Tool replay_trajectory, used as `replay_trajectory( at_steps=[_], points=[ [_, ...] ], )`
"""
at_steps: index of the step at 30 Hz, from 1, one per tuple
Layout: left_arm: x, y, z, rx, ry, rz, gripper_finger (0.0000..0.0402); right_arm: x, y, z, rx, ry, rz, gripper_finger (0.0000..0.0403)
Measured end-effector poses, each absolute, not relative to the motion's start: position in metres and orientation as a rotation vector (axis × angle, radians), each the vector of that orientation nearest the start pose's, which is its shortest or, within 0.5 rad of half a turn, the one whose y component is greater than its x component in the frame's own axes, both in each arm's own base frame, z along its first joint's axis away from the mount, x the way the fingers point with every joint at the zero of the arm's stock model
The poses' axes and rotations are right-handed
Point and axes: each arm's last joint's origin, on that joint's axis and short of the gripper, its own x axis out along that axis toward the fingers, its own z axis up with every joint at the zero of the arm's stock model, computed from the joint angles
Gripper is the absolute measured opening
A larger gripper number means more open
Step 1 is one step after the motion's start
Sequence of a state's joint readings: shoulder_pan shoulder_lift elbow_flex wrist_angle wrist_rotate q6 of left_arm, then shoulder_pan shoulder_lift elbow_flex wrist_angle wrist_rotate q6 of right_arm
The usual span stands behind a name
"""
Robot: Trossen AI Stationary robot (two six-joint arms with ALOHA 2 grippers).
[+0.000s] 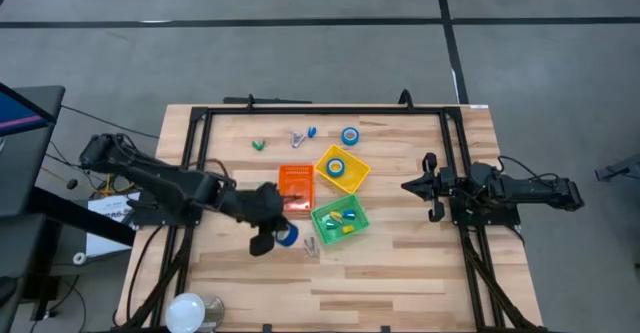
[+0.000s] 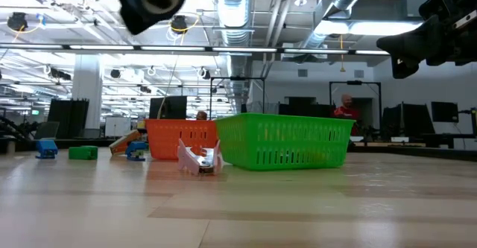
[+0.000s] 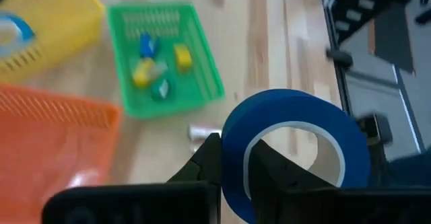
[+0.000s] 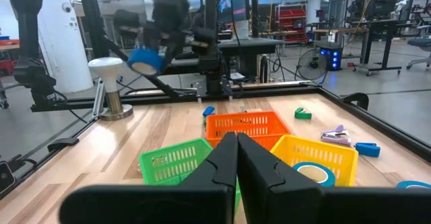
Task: Pick and place Stapler, Stapler remover, tape
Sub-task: Put the blue tape into the yellow bin
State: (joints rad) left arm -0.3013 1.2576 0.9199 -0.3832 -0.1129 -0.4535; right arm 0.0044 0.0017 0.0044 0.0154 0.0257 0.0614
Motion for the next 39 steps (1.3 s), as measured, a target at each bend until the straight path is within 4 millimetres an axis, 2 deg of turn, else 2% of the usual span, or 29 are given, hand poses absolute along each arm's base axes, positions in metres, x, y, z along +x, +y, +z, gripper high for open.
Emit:
replay_trajectory(
  at_steps=[6,14,19,29,35,39],
  points=[
    [0.262,-0.038,0.275,-0.200,0.661,0.025,0.0029,0.098,0.000,0.166,0.062,-0.019,-0.021,0.0001],
    [0.286,0.025,0.299,-0.095,0.482,0.099,0.0031,0.098,0.000,0.166,0.062,-0.019,-0.021,0.0001],
    [0.296,0.058,0.298,-0.067,0.470,0.126,0.0033,0.098,0.000,0.166,0.062,-0.019,-0.020,0.0001],
    [0.320,0.096,0.267,0.028,0.476,0.139,0.0034,0.098,0.000,0.166,0.062,-0.019,-0.020,0.0001],
    [0.341,0.103,0.245,0.050,0.438,0.106,0.0035,0.098,0.000,0.166,0.062,-0.019,-0.020,0.0001],
    [0.353,0.106,0.236,0.040,0.374,0.111,0.0035,0.098,0.000,0.166,0.062,-0.019,-0.020,0.0001]
  ],
)
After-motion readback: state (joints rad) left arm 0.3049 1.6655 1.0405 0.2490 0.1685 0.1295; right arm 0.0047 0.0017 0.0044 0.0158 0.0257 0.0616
